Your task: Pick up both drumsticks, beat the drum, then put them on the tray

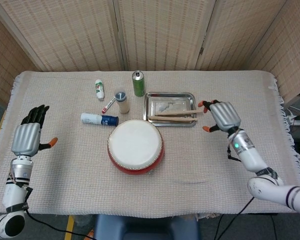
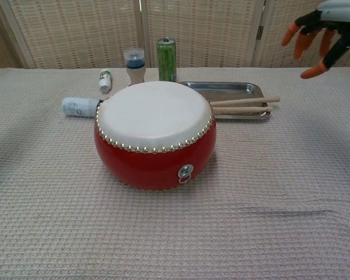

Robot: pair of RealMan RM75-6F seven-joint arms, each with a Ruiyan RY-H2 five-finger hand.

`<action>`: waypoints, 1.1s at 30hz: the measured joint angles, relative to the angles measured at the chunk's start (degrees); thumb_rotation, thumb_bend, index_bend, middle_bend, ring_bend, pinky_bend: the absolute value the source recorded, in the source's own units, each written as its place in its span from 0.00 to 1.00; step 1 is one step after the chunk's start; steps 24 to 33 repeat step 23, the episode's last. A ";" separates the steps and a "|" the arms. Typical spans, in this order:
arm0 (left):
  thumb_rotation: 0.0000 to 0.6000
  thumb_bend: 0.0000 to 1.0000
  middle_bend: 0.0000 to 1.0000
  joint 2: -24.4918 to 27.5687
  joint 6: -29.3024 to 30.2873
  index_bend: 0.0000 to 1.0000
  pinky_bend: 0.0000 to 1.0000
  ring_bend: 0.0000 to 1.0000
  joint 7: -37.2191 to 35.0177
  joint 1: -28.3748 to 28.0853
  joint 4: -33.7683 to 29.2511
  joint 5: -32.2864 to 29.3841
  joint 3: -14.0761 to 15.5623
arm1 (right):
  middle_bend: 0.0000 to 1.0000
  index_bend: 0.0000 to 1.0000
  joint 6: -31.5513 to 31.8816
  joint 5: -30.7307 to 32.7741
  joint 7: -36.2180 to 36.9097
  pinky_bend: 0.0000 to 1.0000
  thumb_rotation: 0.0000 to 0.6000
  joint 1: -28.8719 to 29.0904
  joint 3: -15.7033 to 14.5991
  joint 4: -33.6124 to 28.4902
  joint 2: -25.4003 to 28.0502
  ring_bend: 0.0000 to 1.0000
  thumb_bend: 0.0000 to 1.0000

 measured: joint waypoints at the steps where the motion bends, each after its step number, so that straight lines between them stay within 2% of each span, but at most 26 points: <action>1: 1.00 0.25 0.00 0.23 0.66 0.00 0.17 0.00 -0.55 0.85 -0.06 0.82 0.46 | 0.22 0.13 2.15 -1.52 0.57 0.24 1.00 -2.15 -0.89 -1.68 1.85 0.10 0.10; 5: 1.00 0.25 0.00 1.12 3.43 0.00 0.17 0.00 -2.37 4.78 -0.59 4.53 3.12 | 0.14 0.02 11.10 -9.27 3.74 0.14 1.00 -9.73 -4.98 -5.36 6.26 0.02 0.10; 8: 1.00 0.25 0.00 1.26 5.64 0.00 0.16 0.00 -2.88 7.49 -0.98 6.99 5.06 | 0.11 0.00 17.88 -14.87 5.95 0.11 1.00 -14.60 -7.95 -5.69 7.09 0.00 0.10; 12: 1.00 0.25 0.00 0.64 8.96 0.00 0.16 0.00 -3.24 10.91 -1.18 10.07 7.13 | 0.09 0.00 27.27 -21.24 8.29 0.07 1.00 -20.78 -11.34 -3.96 6.43 0.00 0.10; 18: 1.00 0.25 0.00 -1.66 13.57 0.00 0.15 0.00 -2.96 15.49 -0.54 14.80 9.74 | 0.07 0.00 37.53 -27.15 10.91 0.02 1.00 -28.46 -14.81 0.41 3.16 0.00 0.10; 23: 1.00 0.25 0.00 -3.22 15.92 0.00 0.14 0.00 -1.93 18.31 0.00 16.97 10.66 | 0.07 0.00 41.10 -29.41 10.83 0.00 1.00 -31.92 -16.14 1.88 1.32 0.00 0.10; 33: 1.00 0.25 0.00 -3.22 15.92 0.00 0.14 0.00 -1.93 18.31 0.00 16.97 10.66 | 0.07 0.00 41.10 -29.41 10.83 0.00 1.00 -31.92 -16.14 1.88 1.32 0.00 0.10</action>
